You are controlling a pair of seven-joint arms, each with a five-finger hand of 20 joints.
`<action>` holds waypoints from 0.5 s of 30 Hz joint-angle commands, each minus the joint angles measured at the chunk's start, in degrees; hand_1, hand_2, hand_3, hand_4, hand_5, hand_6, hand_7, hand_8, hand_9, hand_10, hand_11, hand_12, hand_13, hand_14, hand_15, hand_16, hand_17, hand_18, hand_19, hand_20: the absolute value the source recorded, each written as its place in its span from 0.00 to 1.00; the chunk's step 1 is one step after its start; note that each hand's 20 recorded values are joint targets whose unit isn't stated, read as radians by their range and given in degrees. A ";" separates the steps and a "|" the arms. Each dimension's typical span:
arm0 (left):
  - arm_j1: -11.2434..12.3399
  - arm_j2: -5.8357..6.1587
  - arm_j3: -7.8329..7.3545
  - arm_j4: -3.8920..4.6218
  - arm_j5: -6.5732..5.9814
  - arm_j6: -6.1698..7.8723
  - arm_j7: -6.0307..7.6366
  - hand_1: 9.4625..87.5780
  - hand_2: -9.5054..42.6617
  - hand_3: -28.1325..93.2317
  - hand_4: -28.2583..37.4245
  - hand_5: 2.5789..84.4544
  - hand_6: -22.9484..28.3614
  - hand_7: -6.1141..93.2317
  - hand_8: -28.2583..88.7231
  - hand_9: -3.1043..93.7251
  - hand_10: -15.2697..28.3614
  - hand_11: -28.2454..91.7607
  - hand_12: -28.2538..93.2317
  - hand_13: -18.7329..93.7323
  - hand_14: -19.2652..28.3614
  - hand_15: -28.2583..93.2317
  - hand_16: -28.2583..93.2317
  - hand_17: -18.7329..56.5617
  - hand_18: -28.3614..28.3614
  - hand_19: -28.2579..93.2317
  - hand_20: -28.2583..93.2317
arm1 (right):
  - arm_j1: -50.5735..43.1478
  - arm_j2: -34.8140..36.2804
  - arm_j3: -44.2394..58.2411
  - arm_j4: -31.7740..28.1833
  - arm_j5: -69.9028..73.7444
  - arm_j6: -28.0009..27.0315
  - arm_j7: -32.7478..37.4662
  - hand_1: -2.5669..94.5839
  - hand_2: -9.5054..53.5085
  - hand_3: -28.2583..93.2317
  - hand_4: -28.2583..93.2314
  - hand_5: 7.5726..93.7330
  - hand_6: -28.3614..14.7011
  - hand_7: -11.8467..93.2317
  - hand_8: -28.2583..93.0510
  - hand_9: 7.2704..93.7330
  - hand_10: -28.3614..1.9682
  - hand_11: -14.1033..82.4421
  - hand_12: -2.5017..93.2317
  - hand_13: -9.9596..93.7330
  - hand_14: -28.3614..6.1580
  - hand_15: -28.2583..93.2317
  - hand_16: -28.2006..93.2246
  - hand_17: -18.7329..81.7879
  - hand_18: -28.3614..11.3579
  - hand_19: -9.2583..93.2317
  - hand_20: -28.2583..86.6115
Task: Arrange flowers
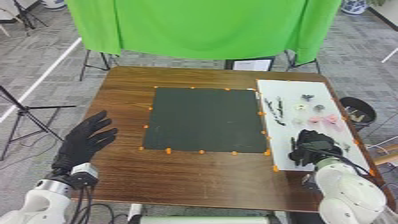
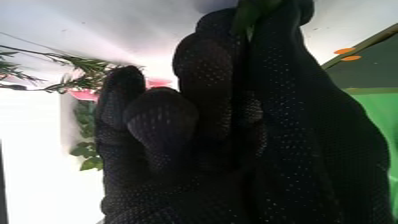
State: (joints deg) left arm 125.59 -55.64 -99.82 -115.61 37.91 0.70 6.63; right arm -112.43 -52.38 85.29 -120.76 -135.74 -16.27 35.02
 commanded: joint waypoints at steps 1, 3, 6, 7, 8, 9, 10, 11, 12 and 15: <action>0.20 -0.43 0.09 0.16 -0.37 0.09 -0.16 0.23 0.08 0.82 0.01 0.32 0.55 0.30 0.13 0.28 0.64 0.48 0.35 0.37 0.77 0.59 0.19 0.16 0.90 0.62 0.28 | -3.74 -1.21 -1.03 2.54 3.36 0.27 -2.81 0.53 0.00 0.84 0.00 0.80 0.72 0.52 0.27 0.89 0.66 0.60 0.46 0.83 0.63 0.86 0.46 0.54 0.28 0.92 0.52; 0.24 -0.37 0.09 0.15 -0.30 0.09 -0.15 0.23 0.08 0.82 0.01 0.32 0.55 0.30 0.13 0.28 0.64 0.48 0.35 0.37 0.77 0.59 0.19 0.16 0.90 0.62 0.28 | -4.55 -1.15 -0.97 2.90 3.39 3.58 -4.37 0.52 0.00 0.88 0.00 0.78 0.69 0.56 0.30 0.88 0.66 0.60 0.51 0.81 0.62 0.87 0.48 0.53 0.28 0.91 0.53; 0.48 -0.38 0.01 0.08 -0.37 0.21 0.07 0.22 0.08 0.82 0.01 0.33 0.55 0.30 0.13 0.28 0.64 0.48 0.35 0.37 0.77 0.59 0.19 0.16 0.90 0.62 0.28 | -5.06 -1.17 -0.77 3.27 4.70 7.78 -6.37 0.49 0.00 0.93 0.01 0.73 0.67 0.60 0.35 0.83 0.65 0.68 0.55 0.79 0.59 0.91 0.50 0.51 0.28 0.91 0.55; 0.38 -0.34 0.02 0.15 -0.36 0.24 0.12 0.22 0.08 0.82 0.01 0.33 0.55 0.30 0.13 0.28 0.64 0.48 0.35 0.37 0.77 0.59 0.19 0.16 0.90 0.62 0.28 | -5.22 -1.25 -0.63 3.43 4.92 9.25 -7.27 0.47 0.01 0.94 0.01 0.72 0.67 0.62 0.37 0.82 0.64 0.70 0.55 0.78 0.57 0.93 0.50 0.51 0.28 0.91 0.56; 0.40 -0.32 -0.05 0.13 -0.41 0.15 0.09 0.22 0.08 0.82 0.00 0.33 0.55 0.30 0.13 0.28 0.64 0.48 0.35 0.37 0.77 0.59 0.19 0.16 0.90 0.62 0.28 | -5.27 -1.16 -0.50 3.45 5.56 10.42 -7.79 0.44 0.06 0.96 0.04 0.69 0.66 0.66 0.39 0.80 0.61 0.76 0.55 0.77 0.54 0.96 0.51 0.50 0.28 0.91 0.57; 0.41 -0.22 -0.05 0.13 -0.42 0.16 0.17 0.22 0.08 0.82 0.01 0.33 0.55 0.30 0.13 0.28 0.64 0.48 0.35 0.37 0.77 0.59 0.19 0.16 0.90 0.62 0.28 | -5.19 -1.23 -0.49 3.46 5.89 11.59 -7.86 0.42 0.10 0.96 0.05 0.67 0.65 0.69 0.41 0.78 0.59 0.80 0.55 0.76 0.53 0.98 0.51 0.50 0.27 0.91 0.58; 0.31 -0.22 -0.10 0.12 -0.34 0.19 0.03 0.22 0.08 0.82 0.01 0.33 0.55 0.30 0.13 0.28 0.64 0.48 0.35 0.37 0.77 0.59 0.19 0.16 0.90 0.62 0.28 | -5.20 -1.26 -0.21 3.41 6.45 12.39 -8.44 0.41 0.13 0.97 0.07 0.66 0.65 0.71 0.43 0.77 0.58 0.84 0.55 0.76 0.52 0.99 0.52 0.50 0.27 0.90 0.58; 0.25 -0.21 -0.15 0.16 -0.30 0.14 0.09 0.22 0.08 0.82 0.01 0.33 0.55 0.30 0.13 0.28 0.64 0.48 0.35 0.37 0.77 0.59 0.19 0.16 0.90 0.62 0.28 | -5.03 -1.15 -0.13 3.35 6.97 13.26 -8.66 0.39 0.17 0.97 0.08 0.65 0.64 0.73 0.45 0.76 0.57 0.86 0.54 0.76 0.51 1.00 0.53 0.50 0.27 0.90 0.58; 0.47 0.14 -0.11 0.05 -0.61 0.38 0.35 0.22 0.08 0.82 0.01 0.33 0.55 0.30 0.13 0.28 0.64 0.48 0.35 0.37 0.77 0.59 0.19 0.16 0.90 0.62 0.28 | -5.04 -1.19 0.12 3.30 7.40 14.41 -9.23 0.37 0.19 0.97 0.09 0.65 0.64 0.74 0.47 0.76 0.56 0.88 0.54 0.76 0.50 1.00 0.54 0.50 0.27 0.90 0.59; 0.53 0.07 -0.42 -0.04 -0.46 0.29 0.23 0.22 0.08 0.82 0.01 0.33 0.55 0.30 0.13 0.28 0.64 0.48 0.35 0.37 0.77 0.59 0.19 0.16 0.90 0.62 0.28 | -4.21 -1.18 0.45 3.04 8.51 16.69 -9.80 0.34 0.25 0.98 0.11 0.65 0.64 0.76 0.50 0.74 0.56 0.93 0.51 0.76 0.50 1.00 0.57 0.50 0.27 0.91 0.59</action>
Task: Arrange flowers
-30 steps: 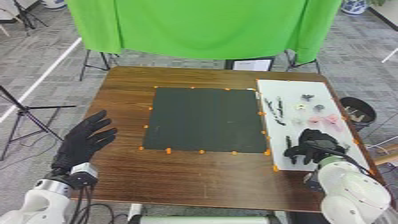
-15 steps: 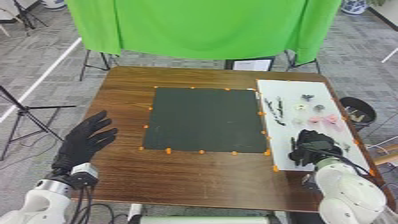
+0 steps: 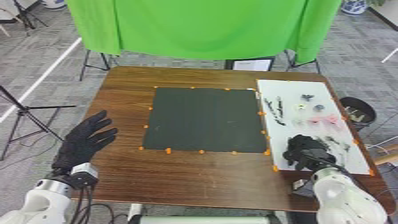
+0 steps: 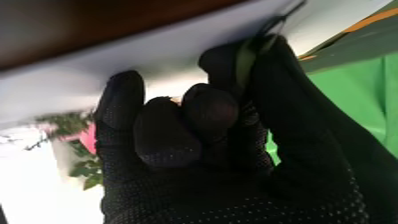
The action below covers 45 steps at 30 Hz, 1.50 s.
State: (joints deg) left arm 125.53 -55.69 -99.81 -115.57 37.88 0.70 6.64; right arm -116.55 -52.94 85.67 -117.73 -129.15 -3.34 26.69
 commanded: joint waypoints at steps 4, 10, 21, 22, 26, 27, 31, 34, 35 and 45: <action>0.47 -0.01 -0.56 -0.12 -0.23 0.42 0.15 0.22 0.08 0.82 0.01 0.33 0.55 0.30 0.13 0.28 0.64 0.48 0.35 0.37 0.77 0.58 0.19 0.16 0.90 0.62 0.28 | 1.79 -0.27 -0.08 -0.39 2.32 6.84 -1.55 0.31 0.29 0.98 0.13 0.65 0.65 0.78 0.52 0.75 0.57 0.96 0.50 0.76 0.50 1.00 0.59 0.51 0.27 0.91 0.59; 0.06 0.26 -0.35 0.01 -0.26 0.48 0.10 0.22 0.08 0.82 0.01 0.33 0.55 0.30 0.13 0.28 0.64 0.48 0.35 0.37 0.77 0.58 0.19 0.16 0.90 0.62 0.28 | 4.50 0.19 -0.13 -1.54 2.86 7.75 -0.96 0.31 0.30 0.98 0.14 0.65 0.65 0.78 0.52 0.76 0.58 0.96 0.49 0.77 0.50 1.00 0.59 0.51 0.27 0.92 0.59; -0.14 2.42 -2.36 -0.05 -4.55 -0.90 2.83 0.22 0.08 0.82 0.01 0.33 0.55 0.30 0.13 0.28 0.64 0.48 0.35 0.37 0.77 0.58 0.19 0.16 0.90 0.62 0.28 | 16.86 0.29 -9.60 -1.03 2.49 6.84 -1.31 0.32 0.27 0.98 0.15 0.66 0.64 0.77 0.52 0.77 0.58 0.95 0.49 0.78 0.51 1.00 0.58 0.52 0.26 0.92 0.58; -0.18 2.70 -2.81 -0.17 -4.77 -1.23 3.17 0.22 0.08 0.82 0.01 0.33 0.55 0.30 0.13 0.28 0.64 0.48 0.35 0.37 0.77 0.58 0.19 0.15 0.90 0.62 0.28 | 19.05 0.06 -11.78 -0.16 2.05 7.21 -0.83 0.32 0.26 0.98 0.15 0.67 0.64 0.77 0.52 0.77 0.58 0.95 0.49 0.78 0.50 1.00 0.58 0.52 0.26 0.92 0.58; -0.32 3.49 -4.05 -0.63 -3.81 -1.00 3.23 0.22 0.08 0.82 0.01 0.33 0.55 0.30 0.13 0.28 0.64 0.48 0.35 0.37 0.77 0.58 0.19 0.16 0.90 0.62 0.28 | 26.85 -1.13 -20.02 3.15 0.24 8.29 1.65 0.32 0.25 0.98 0.16 0.67 0.64 0.76 0.52 0.77 0.58 0.94 0.49 0.79 0.51 1.00 0.57 0.53 0.25 0.93 0.58; -0.05 3.48 -4.40 -0.90 -3.97 -0.99 3.23 0.22 0.08 0.82 0.01 0.33 0.55 0.30 0.13 0.28 0.64 0.48 0.35 0.37 0.77 0.58 0.19 0.16 0.90 0.62 0.28 | 28.47 -1.70 -21.63 3.74 0.10 8.10 1.94 0.32 0.24 0.98 0.16 0.67 0.64 0.76 0.52 0.78 0.58 0.94 0.49 0.79 0.51 1.00 0.57 0.53 0.25 0.93 0.57; 0.97 3.22 -5.19 -1.38 -3.29 -1.07 2.84 0.22 0.08 0.82 0.01 0.33 0.55 0.30 0.13 0.28 0.64 0.48 0.35 0.37 0.77 0.58 0.19 0.16 0.90 0.62 0.28 | 34.58 -4.40 -27.61 5.99 -0.82 6.63 2.98 0.32 0.23 0.98 0.16 0.67 0.64 0.75 0.52 0.78 0.57 0.94 0.48 0.79 0.52 1.00 0.56 0.53 0.25 0.93 0.57; 1.15 3.02 -5.02 -1.57 -2.61 -0.52 2.54 0.22 0.08 0.82 0.01 0.33 0.55 0.30 0.13 0.28 0.64 0.48 0.35 0.37 0.77 0.58 0.19 0.16 0.90 0.62 0.28 | 37.76 -6.62 -30.94 7.26 -1.47 4.63 3.25 0.32 0.23 0.98 0.16 0.68 0.64 0.75 0.52 0.78 0.58 0.93 0.48 0.79 0.52 1.00 0.56 0.54 0.25 0.93 0.57; 1.31 2.94 -5.09 -1.68 -2.20 -0.50 2.27 0.22 0.08 0.82 0.01 0.33 0.55 0.30 0.13 0.28 0.64 0.48 0.35 0.37 0.77 0.58 0.19 0.16 0.90 0.62 0.28 | 38.54 -7.35 -31.86 7.63 -1.54 3.88 3.04 0.32 0.22 0.98 0.16 0.68 0.64 0.75 0.52 0.78 0.58 0.93 0.48 0.79 0.52 1.00 0.56 0.54 0.25 0.94 0.56; 3.10 1.99 -5.46 -2.86 -0.87 0.06 2.23 0.22 0.07 0.82 0.01 0.33 0.55 0.29 0.13 0.28 0.64 0.47 0.35 0.37 0.77 0.58 0.19 0.16 0.90 0.62 0.28 | 44.28 -15.80 -41.26 13.90 -5.74 -0.80 2.26 0.33 0.21 0.98 0.16 0.68 0.64 0.73 0.52 0.79 0.59 0.92 0.48 0.80 0.53 1.00 0.55 0.54 0.24 0.94 0.55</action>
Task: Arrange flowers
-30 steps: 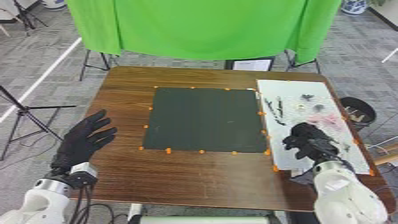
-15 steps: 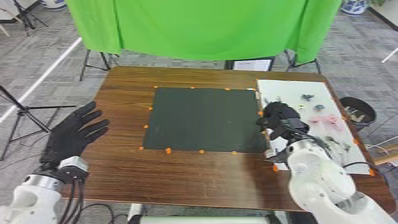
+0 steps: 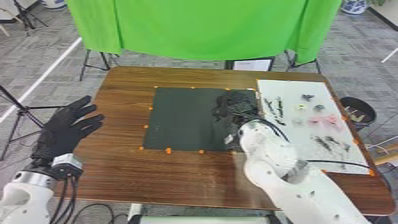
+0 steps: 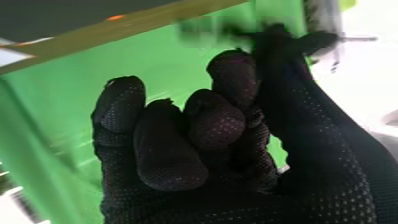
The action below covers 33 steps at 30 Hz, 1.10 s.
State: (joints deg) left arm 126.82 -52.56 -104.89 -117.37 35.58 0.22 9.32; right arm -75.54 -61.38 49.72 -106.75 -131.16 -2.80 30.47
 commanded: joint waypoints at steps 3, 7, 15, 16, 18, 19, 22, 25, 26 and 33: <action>1.53 -1.27 0.02 -1.04 1.24 0.49 -0.06 0.22 0.07 0.82 0.01 0.33 0.55 0.29 0.13 0.28 0.65 0.47 0.35 0.37 0.77 0.58 0.19 0.16 0.90 0.62 0.28 | 3.62 -8.88 -7.05 4.72 -4.42 -1.79 -1.63 0.33 0.20 0.98 0.17 0.68 0.64 0.73 0.52 0.79 0.59 0.92 0.48 0.80 0.53 1.00 0.54 0.54 0.24 0.94 0.55; 0.59 -1.28 0.57 -0.51 1.37 -0.10 -0.70 0.22 0.07 0.82 0.01 0.33 0.55 0.29 0.13 0.28 0.64 0.47 0.35 0.37 0.77 0.58 0.19 0.16 0.90 0.62 0.28 | 2.03 -9.58 -7.09 4.89 -5.50 -2.08 -1.30 0.33 0.19 0.98 0.17 0.69 0.64 0.73 0.52 0.80 0.59 0.92 0.48 0.80 0.53 1.00 0.54 0.54 0.24 0.95 0.54; 0.97 -1.43 0.74 -0.29 1.14 0.21 -0.70 0.22 0.07 0.82 0.01 0.33 0.55 0.29 0.13 0.28 0.64 0.47 0.35 0.37 0.77 0.58 0.19 0.16 0.90 0.62 0.28 | 1.10 -8.02 -4.72 3.88 -7.81 -3.63 -0.65 0.34 0.16 0.97 0.14 0.69 0.64 0.73 0.49 0.79 0.60 0.90 0.49 0.80 0.52 1.00 0.53 0.54 0.24 0.94 0.54; 0.92 -1.47 0.87 -0.24 1.20 0.30 -0.79 0.22 0.07 0.82 0.01 0.33 0.55 0.29 0.13 0.28 0.65 0.47 0.35 0.37 0.77 0.58 0.19 0.16 0.90 0.62 0.28 | 1.00 -7.83 -4.10 3.53 -8.32 -4.89 -0.34 0.36 0.12 0.96 0.11 0.69 0.64 0.73 0.48 0.79 0.60 0.90 0.49 0.80 0.51 1.00 0.53 0.54 0.24 0.94 0.53; 0.98 -1.58 0.91 -0.18 1.27 0.07 -0.99 0.22 0.07 0.82 0.01 0.33 0.55 0.29 0.13 0.28 0.64 0.47 0.35 0.37 0.77 0.58 0.19 0.16 0.90 0.62 0.28 | 0.82 -7.19 -3.26 2.79 -7.97 -6.43 0.33 0.35 0.04 0.92 0.04 0.69 0.64 0.70 0.46 0.79 0.60 0.89 0.50 0.79 0.51 1.00 0.52 0.53 0.23 0.94 0.53; 1.07 -1.58 0.90 -0.19 1.41 0.10 -0.95 0.22 0.07 0.82 0.01 0.33 0.55 0.29 0.13 0.28 0.64 0.47 0.35 0.37 0.77 0.58 0.19 0.16 0.90 0.62 0.28 | 0.71 -6.88 -2.91 2.47 -8.01 -7.19 0.35 0.33 0.03 0.92 0.02 0.69 0.64 0.70 0.43 0.79 0.59 0.89 0.50 0.79 0.50 1.00 0.52 0.53 0.23 0.94 0.53; 1.04 -1.59 0.91 -0.17 1.69 0.19 -1.12 0.22 0.07 0.82 0.01 0.33 0.55 0.29 0.13 0.28 0.64 0.47 0.35 0.37 0.77 0.58 0.19 0.15 0.90 0.62 0.28 | 0.34 -5.95 -2.33 1.72 -8.08 -8.98 0.25 0.27 0.00 0.91 0.00 0.70 0.63 0.75 0.15 0.79 0.58 0.87 0.50 0.79 0.50 1.00 0.52 0.53 0.23 0.94 0.53; 1.23 -1.55 0.95 -0.29 1.67 0.27 -1.14 0.22 0.07 0.82 0.01 0.33 0.55 0.29 0.13 0.28 0.64 0.47 0.35 0.37 0.77 0.58 0.19 0.15 0.90 0.62 0.28 | -0.53 -5.22 -1.90 0.54 -8.23 -11.41 0.20 0.25 0.00 0.89 0.00 0.71 0.63 0.71 0.13 0.79 0.56 0.86 0.51 0.79 0.50 1.00 0.51 0.53 0.22 0.94 0.52; 1.05 -1.60 1.01 -0.22 1.73 0.13 -1.31 0.22 0.07 0.82 0.01 0.33 0.55 0.29 0.13 0.28 0.64 0.47 0.35 0.37 0.77 0.58 0.19 0.15 0.90 0.62 0.28 | -0.83 -4.84 -1.75 0.11 -8.27 -12.32 0.16 0.25 0.00 0.89 0.00 0.72 0.62 0.69 0.13 0.79 0.55 0.85 0.51 0.78 0.50 1.00 0.51 0.53 0.23 0.94 0.52; 1.05 -1.68 0.99 -0.07 1.93 0.14 -1.50 0.22 0.07 0.82 0.01 0.33 0.55 0.29 0.13 0.28 0.64 0.47 0.35 0.37 0.77 0.58 0.19 0.15 0.90 0.62 0.28 | -1.27 -3.61 -1.48 -0.22 -8.91 -16.42 1.56 0.22 0.00 0.87 0.00 0.71 0.62 0.66 0.13 0.76 0.54 0.84 0.51 0.77 0.49 0.99 0.51 0.51 0.22 0.92 0.52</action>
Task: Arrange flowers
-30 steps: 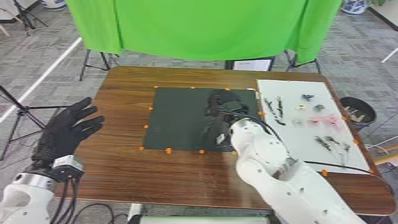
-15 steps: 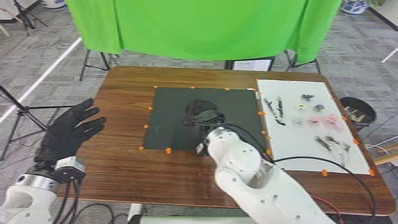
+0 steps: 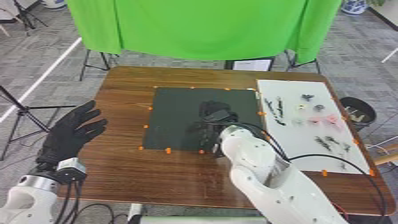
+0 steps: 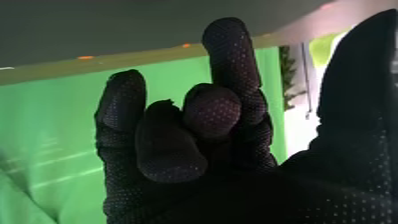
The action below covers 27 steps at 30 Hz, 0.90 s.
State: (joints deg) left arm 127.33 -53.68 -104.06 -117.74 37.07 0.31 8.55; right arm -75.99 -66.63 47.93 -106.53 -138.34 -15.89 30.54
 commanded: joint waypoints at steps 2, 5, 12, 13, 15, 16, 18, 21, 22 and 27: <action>0.46 -0.59 0.10 0.37 0.59 -0.03 -0.95 0.22 0.07 0.82 0.01 0.33 0.55 0.29 0.13 0.28 0.64 0.47 0.35 0.37 0.77 0.58 0.19 0.15 0.90 0.62 0.28 | -0.84 2.00 0.20 -0.23 -2.84 -3.90 1.67 0.21 0.00 0.87 0.00 0.71 0.62 0.66 0.13 0.76 0.54 0.84 0.51 0.77 0.49 0.99 0.50 0.51 0.22 0.92 0.52; 0.47 -0.61 0.24 0.36 0.82 0.12 -0.99 0.22 0.07 0.82 0.01 0.33 0.55 0.29 0.14 0.28 0.64 0.47 0.35 0.37 0.77 0.58 0.19 0.15 0.90 0.62 0.28 | -0.86 2.47 0.28 0.08 -3.78 -4.33 2.28 0.20 0.00 0.86 0.00 0.72 0.61 0.66 0.14 0.77 0.55 0.84 0.51 0.77 0.48 0.99 0.50 0.52 0.21 0.93 0.52; 0.59 -0.72 0.08 0.36 0.87 0.15 -1.15 0.22 0.07 0.82 0.01 0.33 0.55 0.29 0.14 0.28 0.64 0.47 0.35 0.37 0.77 0.58 0.19 0.15 0.90 0.62 0.28 | -0.82 2.97 0.58 0.44 -4.41 -5.11 2.89 0.18 0.00 0.85 0.00 0.73 0.61 0.66 0.14 0.78 0.55 0.84 0.51 0.78 0.48 0.99 0.50 0.52 0.20 0.93 0.52; 0.84 -0.73 0.02 0.23 0.84 0.24 -1.02 0.22 0.07 0.82 0.01 0.33 0.55 0.29 0.14 0.28 0.64 0.47 0.35 0.37 0.77 0.58 0.19 0.15 0.90 0.62 0.28 | -0.85 2.82 0.56 0.55 -4.00 -5.48 2.94 0.18 0.00 0.85 0.00 0.73 0.61 0.66 0.14 0.78 0.56 0.84 0.51 0.78 0.48 0.99 0.50 0.52 0.20 0.93 0.52; 0.59 -0.73 0.12 0.35 0.84 0.10 -1.12 0.22 0.07 0.82 0.01 0.33 0.55 0.29 0.14 0.28 0.64 0.47 0.35 0.37 0.77 0.58 0.19 0.15 0.90 0.62 0.28 | -0.93 2.60 0.30 0.89 -3.71 -5.94 2.98 0.17 0.00 0.85 0.00 0.73 0.61 0.66 0.14 0.78 0.55 0.84 0.51 0.78 0.48 0.99 0.50 0.52 0.20 0.93 0.52; 0.48 -0.67 0.21 0.39 0.82 0.05 -1.17 0.22 0.07 0.82 0.01 0.33 0.55 0.29 0.14 0.28 0.64 0.47 0.35 0.37 0.77 0.58 0.19 0.15 0.90 0.62 0.28 | -1.07 2.43 0.17 1.06 -3.67 -6.18 3.02 0.17 0.00 0.85 0.00 0.73 0.61 0.66 0.14 0.78 0.55 0.84 0.51 0.78 0.48 0.99 0.50 0.52 0.20 0.93 0.52; 0.26 -1.38 0.03 0.41 1.26 -0.27 -1.76 0.22 0.08 0.82 0.01 0.33 0.55 0.29 0.14 0.28 0.64 0.47 0.35 0.37 0.77 0.58 0.19 0.15 0.90 0.62 0.28 | -1.19 1.90 -0.16 1.58 -3.67 -6.61 2.80 0.17 0.00 0.85 0.00 0.73 0.61 0.65 0.14 0.78 0.55 0.84 0.51 0.78 0.48 0.99 0.50 0.52 0.20 0.93 0.52; 0.29 -0.33 0.48 0.53 0.55 0.13 -1.22 0.22 0.08 0.82 0.01 0.33 0.55 0.29 0.14 0.28 0.65 0.47 0.35 0.37 0.77 0.58 0.19 0.15 0.90 0.62 0.28 | -1.15 1.12 -0.84 2.38 -3.59 -6.32 3.01 0.17 0.00 0.84 0.00 0.73 0.61 0.65 0.14 0.78 0.55 0.84 0.51 0.78 0.48 0.99 0.50 0.52 0.20 0.93 0.52; 0.12 -0.33 0.59 0.60 0.59 0.13 -1.26 0.22 0.08 0.82 0.01 0.33 0.55 0.29 0.14 0.28 0.65 0.47 0.35 0.37 0.77 0.58 0.19 0.15 0.90 0.62 0.28 | -1.09 0.94 -1.10 2.52 -3.52 -6.35 3.17 0.17 0.00 0.84 0.00 0.73 0.61 0.65 0.14 0.79 0.55 0.84 0.51 0.78 0.48 0.99 0.50 0.52 0.20 0.93 0.52; 0.21 -0.37 0.55 0.57 0.62 0.04 -1.25 0.22 0.08 0.82 0.01 0.33 0.55 0.29 0.14 0.28 0.65 0.48 0.35 0.37 0.77 0.58 0.19 0.15 0.90 0.62 0.28 | -0.98 -0.44 -2.05 3.27 -3.96 -6.47 2.84 0.16 0.00 0.84 0.00 0.75 0.61 0.64 0.14 0.80 0.55 0.83 0.51 0.79 0.48 0.98 0.50 0.53 0.20 0.93 0.51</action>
State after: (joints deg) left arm 127.27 -53.92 -103.73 -117.38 37.66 0.31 7.80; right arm -76.74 -64.95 47.32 -104.13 -141.63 -21.86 33.34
